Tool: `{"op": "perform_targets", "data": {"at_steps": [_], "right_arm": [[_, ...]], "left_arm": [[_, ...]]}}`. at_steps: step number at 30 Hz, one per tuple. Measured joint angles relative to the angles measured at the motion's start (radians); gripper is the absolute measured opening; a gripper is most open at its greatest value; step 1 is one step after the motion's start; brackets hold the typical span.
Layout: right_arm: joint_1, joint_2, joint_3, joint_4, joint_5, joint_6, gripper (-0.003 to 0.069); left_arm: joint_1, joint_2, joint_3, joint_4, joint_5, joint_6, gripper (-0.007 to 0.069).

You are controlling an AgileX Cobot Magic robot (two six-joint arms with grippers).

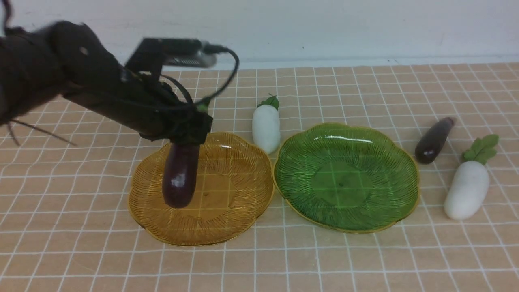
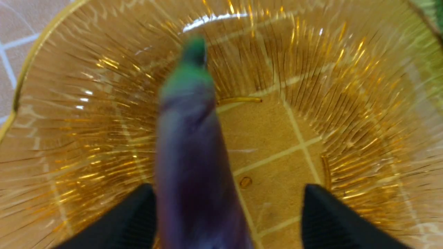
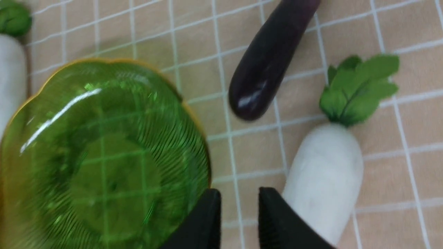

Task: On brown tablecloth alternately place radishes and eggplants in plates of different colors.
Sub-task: 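Pick up the eggplant and place it in the yellow plate, then pick up the eggplant and place it on the yellow plate with the right gripper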

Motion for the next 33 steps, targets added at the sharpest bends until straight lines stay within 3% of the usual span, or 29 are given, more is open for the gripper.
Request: {"op": "perform_targets", "data": {"at_steps": [3, 9, 13, 16, 20, 22, 28, 30, 33], "right_arm": [[0.012, 0.117, -0.074, -0.002, -0.033, 0.005, 0.0276], [0.029, 0.293, -0.197, -0.028, -0.052, 0.058, 0.0476], [0.031, 0.394, -0.267, -0.066, -0.055, 0.102, 0.0563], [0.031, 0.46, -0.312, -0.081, -0.062, 0.127, 0.0591], [0.031, 0.525, -0.371, -0.081, -0.075, 0.14, 0.0598], [0.031, 0.559, -0.399, -0.077, -0.082, 0.148, 0.0596], [0.031, 0.646, -0.458, -0.019, -0.091, 0.153, 0.0557], [0.031, 0.664, -0.475, -0.006, -0.092, 0.145, 0.0493], [0.031, 0.673, -0.492, 0.003, -0.074, 0.141, 0.0294]], "left_arm": [[0.0, 0.002, -0.001, 0.004, -0.006, 0.0, 0.0591], [0.0, -0.021, -0.001, 0.004, 0.013, -0.001, 0.0571], [0.0, -0.07, -0.001, 0.005, 0.081, -0.003, 0.0452], [0.0, -0.126, -0.001, 0.005, 0.142, -0.004, 0.0276], [0.0, -0.202, -0.001, 0.005, 0.189, -0.004, 0.0087], [0.0, -0.238, -0.001, 0.005, 0.204, -0.004, 0.0039], [0.0, -0.345, -0.001, 0.007, 0.262, -0.005, -0.0003], [0.0, -0.394, -0.001, 0.009, 0.296, -0.006, -0.0003], [0.0, -0.427, -0.001, 0.012, 0.319, -0.007, -0.0003]]}}
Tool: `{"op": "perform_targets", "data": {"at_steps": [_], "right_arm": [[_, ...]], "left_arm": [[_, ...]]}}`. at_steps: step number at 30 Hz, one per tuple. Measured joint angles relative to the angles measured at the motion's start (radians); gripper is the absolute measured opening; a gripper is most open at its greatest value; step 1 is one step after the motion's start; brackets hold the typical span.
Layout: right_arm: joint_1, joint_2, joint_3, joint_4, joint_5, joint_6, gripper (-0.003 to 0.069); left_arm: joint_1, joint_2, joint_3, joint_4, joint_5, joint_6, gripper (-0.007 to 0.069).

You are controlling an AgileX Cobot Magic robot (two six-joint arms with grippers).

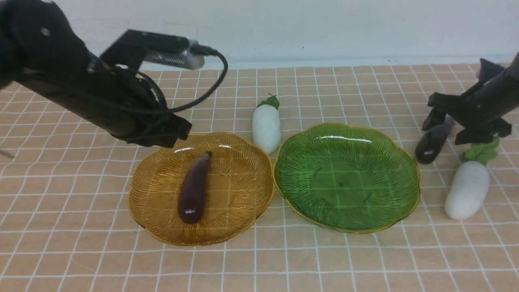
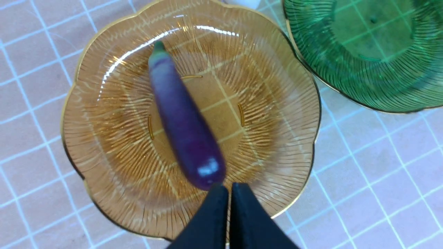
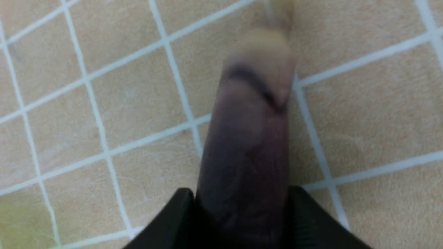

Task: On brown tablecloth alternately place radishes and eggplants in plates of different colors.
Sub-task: 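Pick up the eggplant and place it on the yellow plate with the right gripper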

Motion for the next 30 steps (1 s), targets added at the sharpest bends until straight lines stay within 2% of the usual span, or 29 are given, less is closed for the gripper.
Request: {"op": "perform_targets", "data": {"at_steps": [7, 11, 15, 20, 22, 27, 30], "right_arm": [[0.004, -0.078, -0.038, 0.051, 0.074, -0.041, 0.031], [0.044, -0.203, -0.054, 0.172, 0.147, -0.122, 0.031], [0.157, -0.28, -0.063, 0.303, 0.247, -0.172, 0.031], [0.329, -0.271, -0.063, 0.343, 0.283, -0.188, 0.031], [0.422, -0.248, -0.063, 0.343, 0.272, -0.19, 0.031], [0.569, -0.183, -0.063, 0.345, 0.193, -0.19, 0.031], [0.625, -0.138, -0.063, 0.346, 0.132, -0.187, 0.0317]], "left_arm": [[0.0, -0.031, 0.0, 0.022, 0.04, -0.003, -0.0003], [0.0, -0.045, 0.0, 0.064, 0.062, -0.041, -0.0003], [0.0, -0.051, 0.0, 0.128, 0.075, -0.102, -0.0003], [0.0, -0.052, 0.0, 0.164, 0.075, -0.157, -0.0003], [0.0, -0.052, 0.0, 0.161, 0.075, -0.161, -0.0003], [0.0, -0.052, 0.0, 0.146, 0.075, -0.164, -0.0003], [0.0, -0.052, 0.0, 0.136, 0.075, -0.165, -0.0003]]}}
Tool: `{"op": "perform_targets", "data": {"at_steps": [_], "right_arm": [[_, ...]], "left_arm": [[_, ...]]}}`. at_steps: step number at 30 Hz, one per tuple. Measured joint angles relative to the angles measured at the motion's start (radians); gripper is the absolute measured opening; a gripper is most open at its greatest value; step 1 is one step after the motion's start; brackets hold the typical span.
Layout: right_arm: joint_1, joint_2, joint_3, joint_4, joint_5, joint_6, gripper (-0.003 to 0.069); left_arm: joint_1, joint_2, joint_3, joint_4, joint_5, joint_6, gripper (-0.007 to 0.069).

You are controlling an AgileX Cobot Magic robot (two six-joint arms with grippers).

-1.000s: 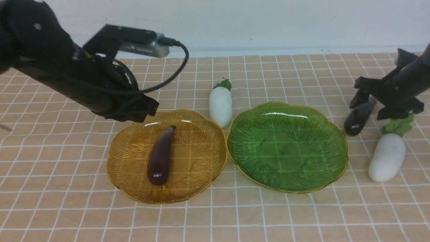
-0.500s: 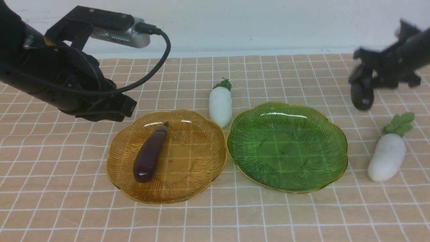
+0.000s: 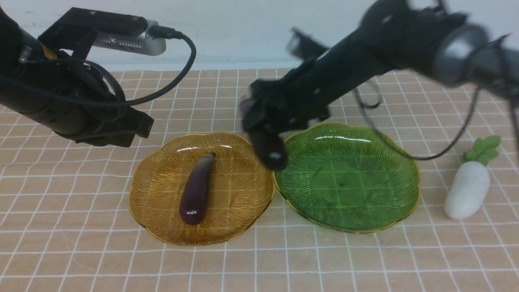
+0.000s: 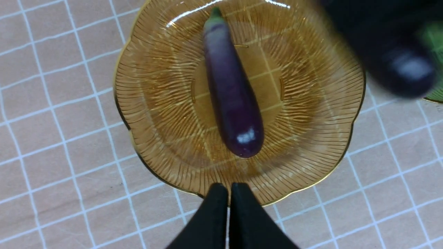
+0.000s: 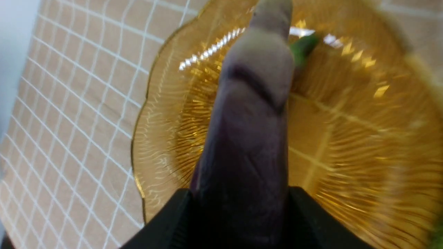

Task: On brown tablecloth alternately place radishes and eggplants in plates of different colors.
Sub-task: 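Pick up the eggplant and place it on the yellow plate with the right gripper, then pick up the white radish and place it on the plate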

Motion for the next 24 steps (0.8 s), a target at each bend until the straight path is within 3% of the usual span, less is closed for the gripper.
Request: {"op": "perform_targets", "data": {"at_steps": [13, 20, 21, 24], "right_arm": [[0.031, 0.047, -0.001, 0.025, -0.028, 0.045, 0.0623], [-0.08, 0.008, -0.1, -0.023, 0.178, 0.034, 0.0583], [-0.139, -0.024, -0.163, -0.081, 0.228, 0.033, 0.0522], [-0.191, -0.07, -0.196, -0.167, 0.237, 0.037, 0.0438]], "left_arm": [[0.0, 0.0, 0.0, -0.018, -0.01, -0.005, -0.0003], [-0.001, 0.021, -0.012, -0.102, -0.099, -0.014, -0.0003], [-0.015, 0.063, -0.044, -0.133, -0.11, -0.009, -0.0003], [-0.04, 0.127, -0.094, -0.144, -0.11, -0.005, -0.0003]]}}
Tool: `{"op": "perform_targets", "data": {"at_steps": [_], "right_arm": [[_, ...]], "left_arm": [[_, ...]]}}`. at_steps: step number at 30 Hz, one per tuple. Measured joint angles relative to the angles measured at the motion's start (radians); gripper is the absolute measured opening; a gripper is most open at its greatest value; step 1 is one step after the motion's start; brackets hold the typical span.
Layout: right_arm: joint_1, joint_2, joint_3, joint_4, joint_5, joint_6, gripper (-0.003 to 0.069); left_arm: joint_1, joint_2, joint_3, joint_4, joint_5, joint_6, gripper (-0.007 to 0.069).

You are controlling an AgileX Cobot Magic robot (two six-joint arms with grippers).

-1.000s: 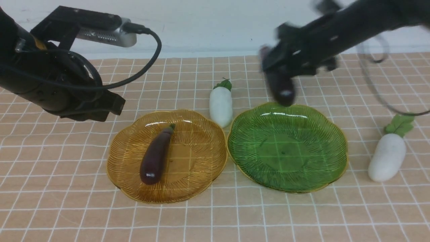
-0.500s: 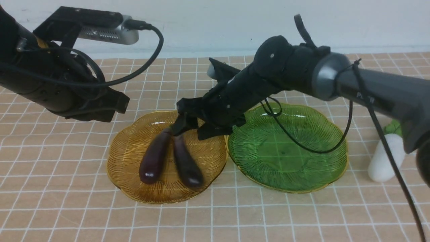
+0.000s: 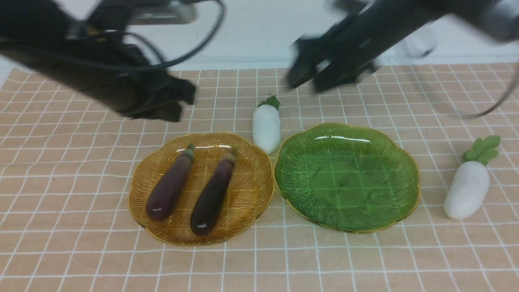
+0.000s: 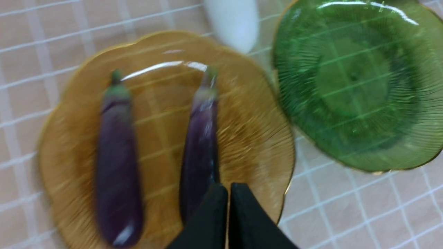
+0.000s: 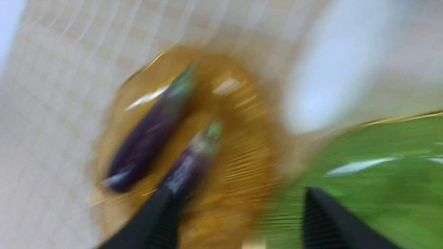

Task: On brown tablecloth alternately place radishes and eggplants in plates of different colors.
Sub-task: 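Pick up the white radish and place it on the plate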

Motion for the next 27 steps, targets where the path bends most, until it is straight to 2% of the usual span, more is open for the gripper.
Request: {"op": "perform_targets", "data": {"at_steps": [1, 3, 4, 7, 9, 12, 17, 18, 21, 22, 23, 26, 27], "right_arm": [[-0.047, -0.057, -0.003, -0.094, 0.009, 0.018, 0.0348], [-0.071, -0.083, 0.002, -0.137, 0.013, 0.028, 0.0304], [-0.1, -0.139, 0.02, -0.211, 0.016, 0.043, 0.0227], [-0.15, -0.246, 0.088, -0.306, 0.029, 0.063, 0.0066], [-0.173, -0.32, 0.135, -0.34, 0.035, 0.065, 0.0009], [-0.184, -0.368, 0.175, -0.351, 0.04, 0.065, -0.0008], [-0.186, -0.427, 0.216, -0.35, 0.046, 0.065, -0.0014], [-0.186, -0.429, 0.218, -0.349, 0.046, 0.065, -0.0014], [-0.186, -0.432, 0.222, -0.337, 0.047, 0.065, -0.0014], [-0.186, -0.431, 0.223, -0.336, 0.047, 0.065, -0.0014], [-0.186, -0.431, 0.223, -0.334, 0.048, 0.065, -0.0015], [-0.186, -0.431, 0.223, -0.334, 0.048, 0.065, -0.0015], [-0.186, -0.431, 0.223, -0.333, 0.048, 0.065, -0.0015]], "left_arm": [[-0.025, 0.066, -0.054, -0.001, -0.001, 0.001, -0.0003], [-0.04, 0.112, -0.094, -0.002, -0.001, -0.003, -0.0003], [-0.056, 0.181, -0.157, -0.005, 0.001, -0.016, -0.0003], [-0.071, 0.33, -0.311, -0.011, 0.004, -0.067, -0.0002], [-0.072, 0.447, -0.431, -0.007, 0.004, -0.085, 0.0006], [-0.073, 0.522, -0.526, 0.003, 0.004, -0.089, 0.0035], [-0.075, 0.73, -0.74, 0.021, 0.004, -0.093, 0.0199], [-0.075, 0.744, -0.753, 0.022, 0.004, -0.093, 0.0208], [-0.075, 0.859, -0.845, 0.03, 0.003, -0.093, 0.0398], [-0.075, 0.864, -0.848, 0.03, 0.002, -0.093, 0.0407], [-0.075, 0.897, -0.865, 0.034, 0.001, -0.093, 0.0472], [-0.075, 0.959, -0.877, 0.034, -0.009, -0.093, 0.0594], [-0.075, 0.962, -0.877, 0.034, -0.012, -0.093, 0.0602]]}}
